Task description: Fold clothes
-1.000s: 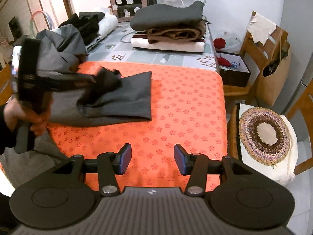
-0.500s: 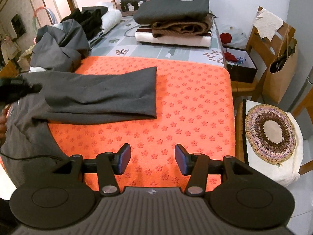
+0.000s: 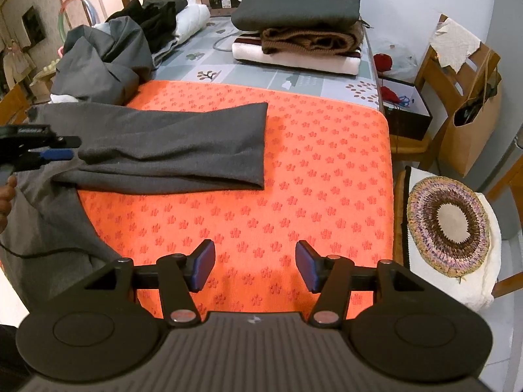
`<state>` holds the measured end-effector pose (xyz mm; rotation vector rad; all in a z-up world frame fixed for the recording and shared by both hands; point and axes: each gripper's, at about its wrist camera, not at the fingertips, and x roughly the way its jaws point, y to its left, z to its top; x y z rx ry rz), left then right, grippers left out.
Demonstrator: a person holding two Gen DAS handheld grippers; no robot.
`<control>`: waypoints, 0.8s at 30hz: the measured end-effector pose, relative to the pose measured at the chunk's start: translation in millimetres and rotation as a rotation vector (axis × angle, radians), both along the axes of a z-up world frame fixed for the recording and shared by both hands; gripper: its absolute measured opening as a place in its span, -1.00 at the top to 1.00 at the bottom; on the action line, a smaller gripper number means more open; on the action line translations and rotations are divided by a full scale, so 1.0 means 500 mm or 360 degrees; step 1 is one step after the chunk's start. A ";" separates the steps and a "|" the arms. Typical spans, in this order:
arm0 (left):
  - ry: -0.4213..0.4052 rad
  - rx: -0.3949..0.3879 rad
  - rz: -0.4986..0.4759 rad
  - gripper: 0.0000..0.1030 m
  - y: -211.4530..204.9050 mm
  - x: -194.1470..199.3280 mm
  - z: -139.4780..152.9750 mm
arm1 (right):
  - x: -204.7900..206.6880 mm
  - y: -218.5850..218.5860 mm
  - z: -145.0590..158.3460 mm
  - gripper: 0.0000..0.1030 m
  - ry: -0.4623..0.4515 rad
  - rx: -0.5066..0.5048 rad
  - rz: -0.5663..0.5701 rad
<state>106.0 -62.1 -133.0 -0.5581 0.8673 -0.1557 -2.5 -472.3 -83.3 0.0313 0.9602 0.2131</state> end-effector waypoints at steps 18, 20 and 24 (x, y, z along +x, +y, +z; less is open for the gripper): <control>-0.0126 0.0001 0.0041 0.90 0.020 0.072 0.017 | -0.038 0.045 -0.009 -0.23 0.0023 -0.0040 -0.0072; -0.0087 -0.0021 0.0064 0.90 0.034 0.083 0.004 | -0.037 0.054 -0.009 -0.23 0.0023 -0.0043 -0.0077; -0.0068 -0.0048 0.0137 0.86 0.063 0.090 -0.006 | -0.031 0.076 -0.004 -0.23 0.0018 -0.0046 -0.0065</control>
